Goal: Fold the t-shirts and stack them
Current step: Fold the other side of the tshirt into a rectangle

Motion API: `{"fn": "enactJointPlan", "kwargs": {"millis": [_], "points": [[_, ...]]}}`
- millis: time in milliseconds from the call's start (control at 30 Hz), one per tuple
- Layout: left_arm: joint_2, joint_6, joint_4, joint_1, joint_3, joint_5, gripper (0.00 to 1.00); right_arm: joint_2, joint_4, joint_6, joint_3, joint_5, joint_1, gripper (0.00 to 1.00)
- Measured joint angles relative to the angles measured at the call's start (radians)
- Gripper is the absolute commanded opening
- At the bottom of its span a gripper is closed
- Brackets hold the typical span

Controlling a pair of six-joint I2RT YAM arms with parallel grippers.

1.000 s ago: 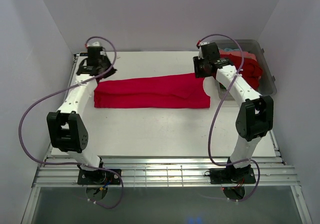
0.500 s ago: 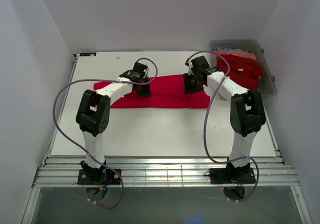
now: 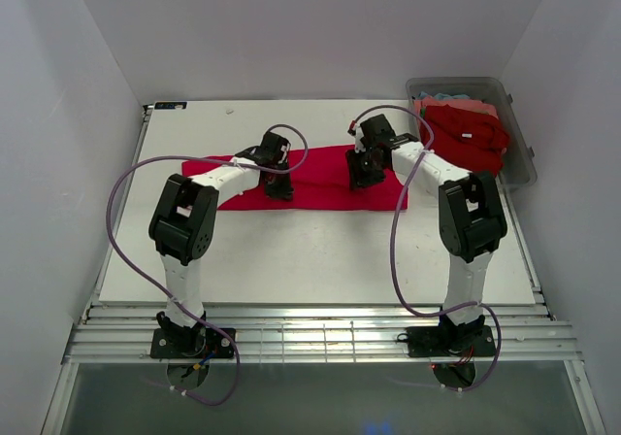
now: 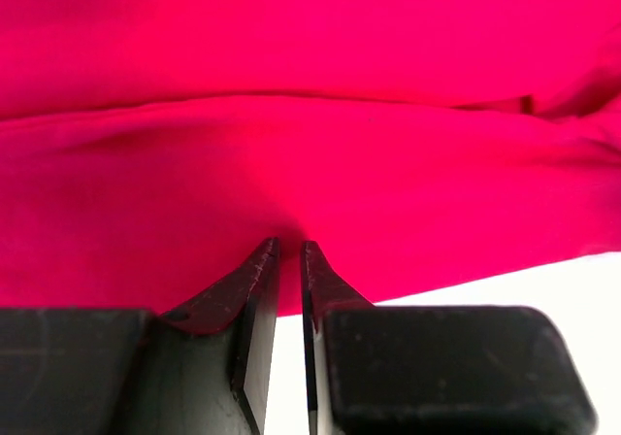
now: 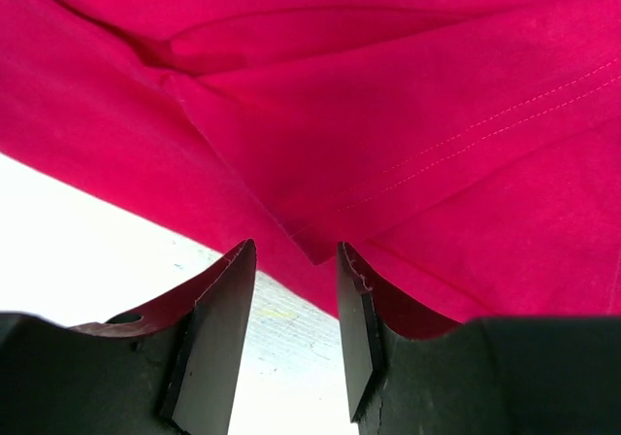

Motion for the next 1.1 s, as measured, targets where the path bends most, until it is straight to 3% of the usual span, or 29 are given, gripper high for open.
{"fn": "enactJointPlan", "kwargs": {"millis": [233,433,533,733,967,1100], "points": [[0.014,-0.006,0.018,-0.002,-0.009,-0.002,0.25,0.037,-0.002,-0.022,0.006,0.032,-0.001,0.39],[0.013,-0.006,0.039,-0.002,-0.018,-0.004,0.24,0.062,-0.004,-0.033,0.008,0.038,-0.001,0.15],[0.013,-0.006,0.042,-0.002,-0.02,-0.004,0.23,0.062,-0.005,-0.033,0.014,0.042,0.0,0.11],[0.005,-0.007,0.065,-0.002,-0.041,-0.007,0.21,0.085,-0.034,-0.038,0.108,0.061,-0.001,0.11],[-0.01,-0.014,0.097,-0.002,-0.071,-0.011,0.2,0.201,-0.058,-0.051,0.369,0.087,-0.001,0.13],[-0.015,-0.021,0.109,-0.006,-0.082,-0.015,0.2,0.267,-0.028,-0.063,0.424,0.089,-0.001,0.27]]}}
